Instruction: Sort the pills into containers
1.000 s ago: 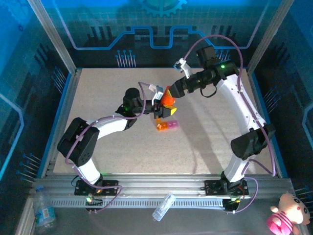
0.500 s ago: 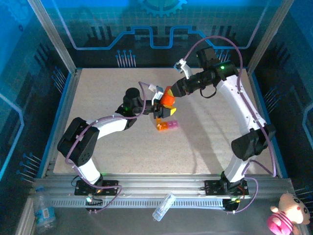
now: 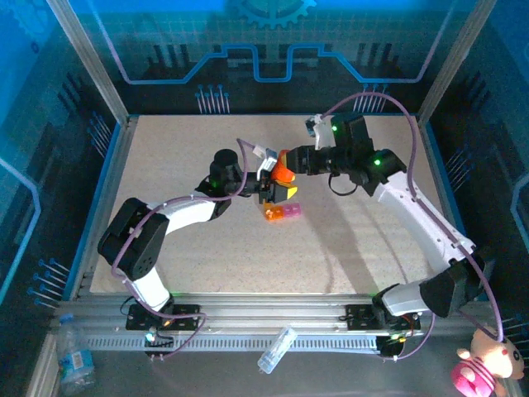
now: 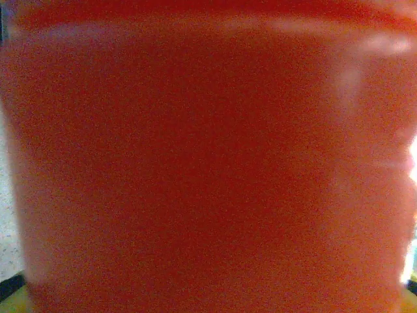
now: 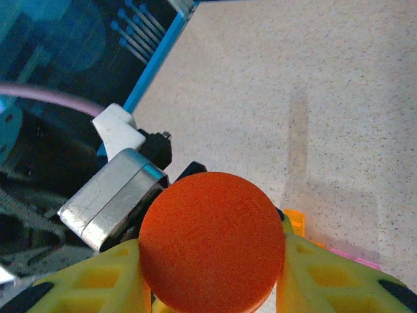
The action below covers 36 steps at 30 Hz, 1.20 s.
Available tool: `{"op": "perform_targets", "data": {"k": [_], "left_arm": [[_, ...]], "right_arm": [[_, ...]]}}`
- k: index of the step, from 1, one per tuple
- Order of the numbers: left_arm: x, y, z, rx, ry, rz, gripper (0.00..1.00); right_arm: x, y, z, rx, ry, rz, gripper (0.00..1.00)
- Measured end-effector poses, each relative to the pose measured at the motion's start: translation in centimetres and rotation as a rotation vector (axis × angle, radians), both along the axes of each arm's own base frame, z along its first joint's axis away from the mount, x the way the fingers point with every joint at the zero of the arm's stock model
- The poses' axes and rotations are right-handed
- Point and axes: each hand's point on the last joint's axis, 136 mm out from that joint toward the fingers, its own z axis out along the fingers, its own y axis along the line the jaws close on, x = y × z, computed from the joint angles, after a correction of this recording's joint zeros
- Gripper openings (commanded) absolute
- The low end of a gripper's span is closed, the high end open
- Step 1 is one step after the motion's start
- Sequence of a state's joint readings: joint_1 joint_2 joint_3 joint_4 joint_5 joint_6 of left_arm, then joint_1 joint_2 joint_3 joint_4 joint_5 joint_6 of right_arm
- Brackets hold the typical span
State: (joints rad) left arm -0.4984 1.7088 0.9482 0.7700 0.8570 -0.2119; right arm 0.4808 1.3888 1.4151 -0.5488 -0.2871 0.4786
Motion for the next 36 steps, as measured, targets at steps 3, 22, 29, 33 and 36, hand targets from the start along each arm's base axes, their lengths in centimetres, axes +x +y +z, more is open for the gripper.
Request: {"op": "perform_targets", "data": {"k": [3,22,29,33,36], "left_arm": [[0.5,0.2,-0.3,0.004,0.008,0.022,0.0],[0.6,-0.1,1.8,-0.041,-0.077,0.017,0.0],[0.5,-0.2,2.0,-0.044,-0.082,0.009,0.0],[0.5,-0.2,2.1,-0.045,-0.082,0.007,0.0],[0.4,-0.2,2.1,-0.045,-0.082,0.003,0.0]], "right_arm": [[0.4,0.0,-0.1,0.026,0.012,-0.046,0.43],[0.8,-3.6,6.9,-0.021,-0.12,0.242,0.83],[1.2,-1.1,3.8,-0.096,-0.018,0.364,0.82],[0.7,0.0,2.8,-0.119,0.015,0.415,0.8],[0.5,0.3,2.6,-0.125,0.021,0.43,0.74]]}}
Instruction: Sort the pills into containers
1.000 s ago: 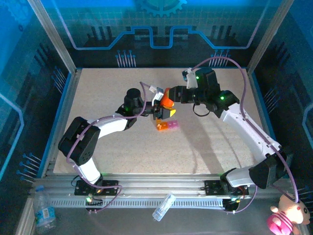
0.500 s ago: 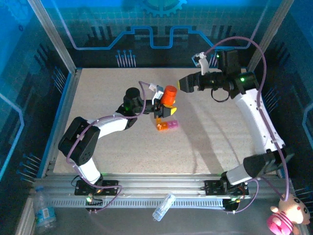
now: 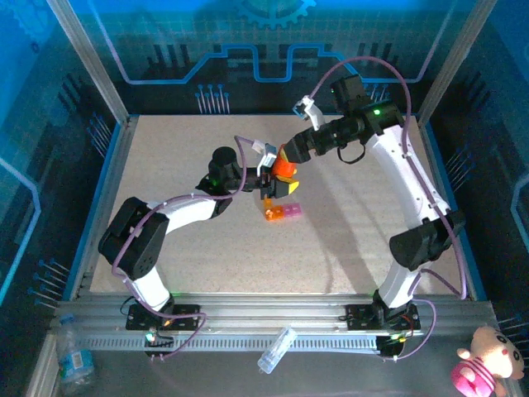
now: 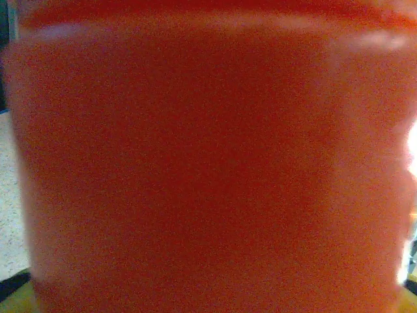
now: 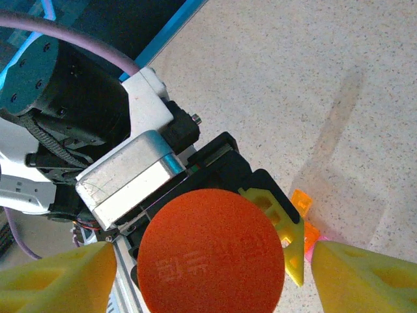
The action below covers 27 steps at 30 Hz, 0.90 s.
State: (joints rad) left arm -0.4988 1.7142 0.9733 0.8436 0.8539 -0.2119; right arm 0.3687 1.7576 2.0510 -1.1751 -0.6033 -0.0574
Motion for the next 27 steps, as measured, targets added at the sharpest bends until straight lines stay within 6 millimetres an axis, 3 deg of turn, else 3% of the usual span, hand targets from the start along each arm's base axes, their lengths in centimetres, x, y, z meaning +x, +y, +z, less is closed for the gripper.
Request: {"op": "perform_targets", "data": {"k": [4,13,20,27], "left_arm": [[0.0,0.0,0.0,0.0,0.0,0.0,0.0],[0.0,0.0,0.0,0.0,0.001,0.0,0.0],[0.0,0.0,-0.2,0.002,0.022,0.0,0.0],[0.0,0.0,-0.2,0.003,0.027,0.001,0.0]], "right_arm": [[-0.2,0.1,-0.2,-0.006,0.007,0.01,0.64],[-0.2,0.4,-0.8,-0.011,0.021,0.022,0.58],[-0.1,0.5,-0.9,-0.015,0.016,0.026,0.38],[0.0,0.5,-1.1,-0.013,0.017,0.026,0.3]]}}
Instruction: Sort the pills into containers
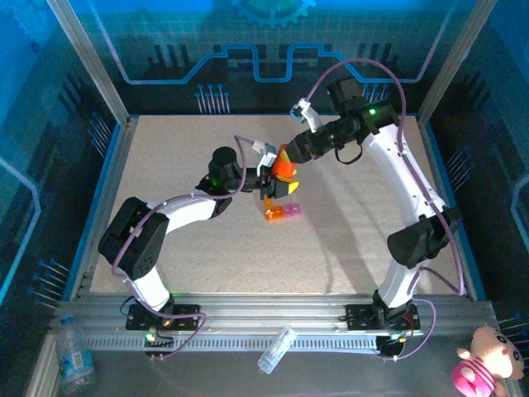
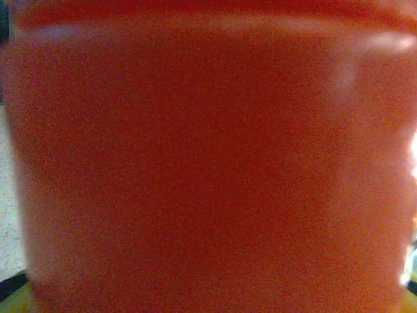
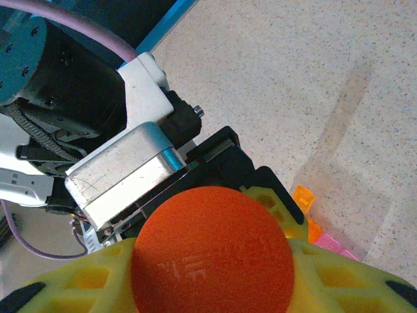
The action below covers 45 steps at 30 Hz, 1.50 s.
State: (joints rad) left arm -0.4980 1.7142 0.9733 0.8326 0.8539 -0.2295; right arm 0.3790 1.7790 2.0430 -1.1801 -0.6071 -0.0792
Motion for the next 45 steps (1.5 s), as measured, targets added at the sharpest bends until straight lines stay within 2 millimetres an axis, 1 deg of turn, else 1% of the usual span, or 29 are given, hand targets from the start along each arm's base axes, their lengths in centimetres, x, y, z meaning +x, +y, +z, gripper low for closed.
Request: {"op": "perform_targets", "data": {"k": [1,2,6,9,11,16,18,19,21,22,23,24,28,31,35,37,39,41,45], "left_arm": [[0.0,0.0,-0.1,0.002,0.005,0.0,0.06],[0.0,0.0,-0.2,0.006,0.011,0.001,0.15],[0.2,0.1,-0.9,0.017,0.029,0.004,0.31],[0.1,0.1,-1.2,0.023,0.033,0.005,0.38],[0.0,0.0,-1.5,0.029,0.039,0.005,0.41],[-0.3,0.0,-2.5,0.044,0.064,0.01,0.51],[-0.4,0.0,-2.9,0.049,0.073,0.015,0.58],[-0.3,0.1,-3.1,0.052,0.073,0.022,0.66],[-0.1,0.2,-3.3,0.053,0.059,0.037,0.75],[0.1,0.3,-3.2,0.051,0.053,0.047,0.82],[0.2,0.5,-3.2,0.05,0.05,0.058,0.93],[0.3,0.5,-3.3,0.05,0.041,0.064,0.99],[0.3,0.7,-3.6,0.051,0.027,0.077,0.99],[0.4,1.0,-4.3,0.056,0.031,0.101,0.99],[0.8,1.7,-5.3,0.064,0.037,0.169,0.99],[1.2,2.2,-5.4,0.067,0.034,0.213,0.99],[1.7,2.9,-5.1,0.068,0.022,0.268,0.99],[2.3,3.4,-4.4,0.065,-0.001,0.318,0.99],[3.4,4.7,-2.7,0.06,-0.048,0.424,0.99]], "right_arm": [[0.1,0.0,-0.1,0.002,0.001,-0.002,0.28],[0.1,0.1,-0.2,0.005,0.003,-0.004,0.26],[0.3,0.1,-0.9,0.018,0.001,-0.021,0.23],[0.3,-0.2,-1.3,0.041,0.002,-0.04,0.23],[0.2,-0.5,-1.6,0.058,0.007,-0.051,0.23],[0.1,-1.0,-2.7,0.096,0.04,-0.077,0.23],[0.2,-1.1,-3.2,0.109,0.053,-0.081,0.22],[0.3,-1.2,-3.5,0.112,0.065,-0.092,0.22],[0.7,-2.1,-4.7,0.091,0.089,-0.131,0.22],[1.0,-2.6,-5.3,0.08,0.102,-0.154,0.22],[1.2,-3.1,-5.9,0.072,0.116,-0.176,0.22],[1.5,-3.6,-6.5,0.062,0.124,-0.195,0.22],[2.7,-5.5,-8.4,0.016,0.13,-0.274,0.22],[3.4,-6.6,-9.9,-0.013,0.13,-0.323,0.22],[4.4,-8.4,-12.7,-0.07,0.132,-0.412,0.22],[4.9,-9.4,-14.1,-0.105,0.121,-0.463,0.22],[5.3,-10.5,-15.5,-0.145,0.098,-0.516,0.22],[5.5,-11.5,-16.3,-0.177,0.066,-0.562,0.22],[6.2,-13.5,-17.0,-0.225,-0.037,-0.66,0.22]]}}
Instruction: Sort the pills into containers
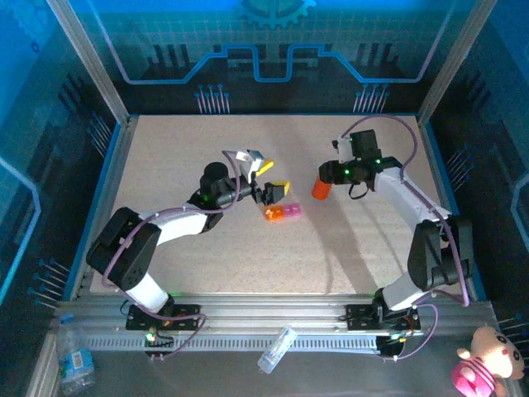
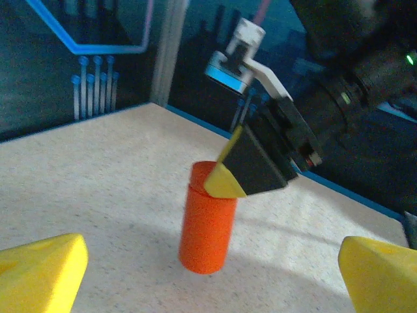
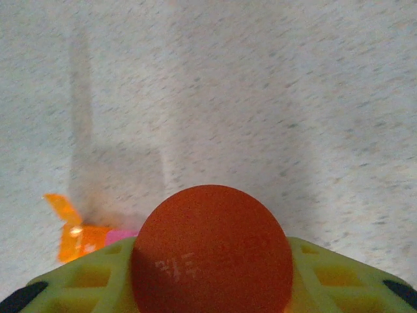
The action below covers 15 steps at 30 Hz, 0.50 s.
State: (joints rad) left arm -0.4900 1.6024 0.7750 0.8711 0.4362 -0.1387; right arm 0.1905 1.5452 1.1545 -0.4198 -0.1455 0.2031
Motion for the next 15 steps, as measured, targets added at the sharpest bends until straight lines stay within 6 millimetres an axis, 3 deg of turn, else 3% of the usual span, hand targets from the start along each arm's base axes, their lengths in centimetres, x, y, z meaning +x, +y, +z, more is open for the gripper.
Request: {"op": "perform_targets", "data": {"k": [5,15], "left_arm": [[1.2,1.5,0.6,0.022,-0.01,0.117,0.99],[2.7,3.6,-1.5,0.105,0.052,0.269,0.99]], "right_arm": [[0.7,-2.1,-0.9,-0.093,-0.1,-0.092,0.23],[0.3,-3.3,-4.0,-0.216,-0.163,-0.167,0.24]]}}
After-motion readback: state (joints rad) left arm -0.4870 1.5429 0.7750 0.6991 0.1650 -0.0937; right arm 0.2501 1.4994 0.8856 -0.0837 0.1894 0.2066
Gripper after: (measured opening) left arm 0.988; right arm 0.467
